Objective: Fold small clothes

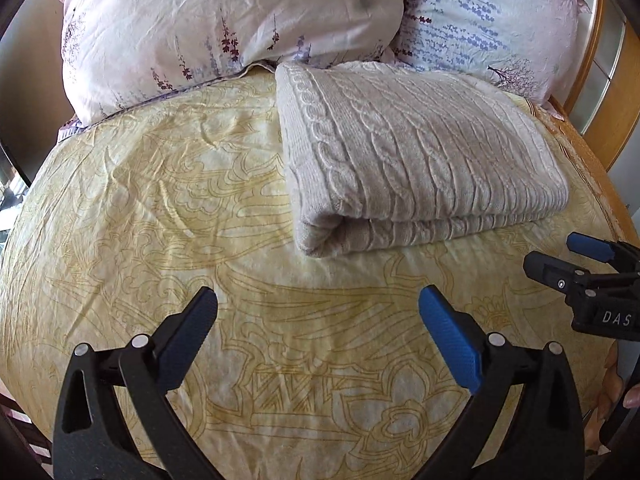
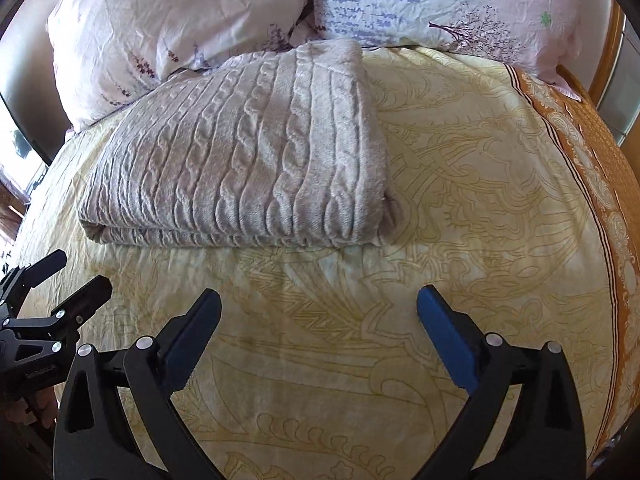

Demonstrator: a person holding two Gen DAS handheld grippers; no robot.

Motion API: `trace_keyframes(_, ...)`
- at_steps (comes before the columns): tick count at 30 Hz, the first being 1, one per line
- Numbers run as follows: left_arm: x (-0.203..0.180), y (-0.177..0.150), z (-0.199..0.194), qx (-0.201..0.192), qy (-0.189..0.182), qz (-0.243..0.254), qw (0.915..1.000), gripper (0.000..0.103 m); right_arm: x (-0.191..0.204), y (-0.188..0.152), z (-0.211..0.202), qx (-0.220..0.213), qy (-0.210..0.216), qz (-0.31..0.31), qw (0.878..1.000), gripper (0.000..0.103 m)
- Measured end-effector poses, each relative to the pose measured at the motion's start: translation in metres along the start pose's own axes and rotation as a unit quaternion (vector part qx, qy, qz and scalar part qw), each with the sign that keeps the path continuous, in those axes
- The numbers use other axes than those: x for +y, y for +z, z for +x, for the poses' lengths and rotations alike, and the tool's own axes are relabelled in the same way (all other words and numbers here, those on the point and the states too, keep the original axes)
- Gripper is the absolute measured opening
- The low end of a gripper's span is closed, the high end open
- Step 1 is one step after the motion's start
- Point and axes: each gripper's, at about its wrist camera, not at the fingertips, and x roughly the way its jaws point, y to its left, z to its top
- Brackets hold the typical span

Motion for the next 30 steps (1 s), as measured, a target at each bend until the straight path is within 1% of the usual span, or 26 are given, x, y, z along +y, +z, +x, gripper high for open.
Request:
trace_keyframes(3, 0.003, 0.001, 0.009, 0.021, -0.001, -0.019, 0.9996, 0.101, 0.006, -0.003, 0.003, 0.005, -0.01, -0.01, 1.0, 0.102)
trace_keyframes(4, 0.001, 0.001, 0.008, 0.017, 0.002, -0.016, 0.9997, 0.101, 0.007, -0.003, 0.004, 0.007, -0.012, -0.013, 1.0, 0.102)
trace_keyframes(8, -0.003, 0.003, 0.01, 0.022, 0.015, -0.009, 0.9996, 0.101, 0.013, -0.002, 0.009, 0.012, -0.035, -0.036, 0.999, 0.102)
trace_keyframes(14, -0.004, 0.004, 0.012, 0.036, 0.029, -0.02, 0.9987, 0.101, 0.012, -0.001, 0.01, 0.022, -0.039, -0.021, 0.999, 0.102)
trace_keyframes(17, -0.002, 0.007, 0.014, 0.051, 0.031, -0.023, 0.9979, 0.101, 0.012, 0.0, 0.011, 0.034, -0.047, -0.005, 0.998, 0.102)
trace_keyframes(21, -0.002, 0.01, 0.016, 0.063, 0.03, -0.021, 0.9973, 0.101, 0.012, 0.001, 0.011, 0.037, -0.048, -0.002, 0.998, 0.102)
trace_keyframes(30, -0.001, 0.01, 0.016, 0.063, 0.026, -0.016, 0.9976, 0.101, 0.012, 0.0, 0.011, 0.033, -0.051, 0.0, 0.998, 0.102)
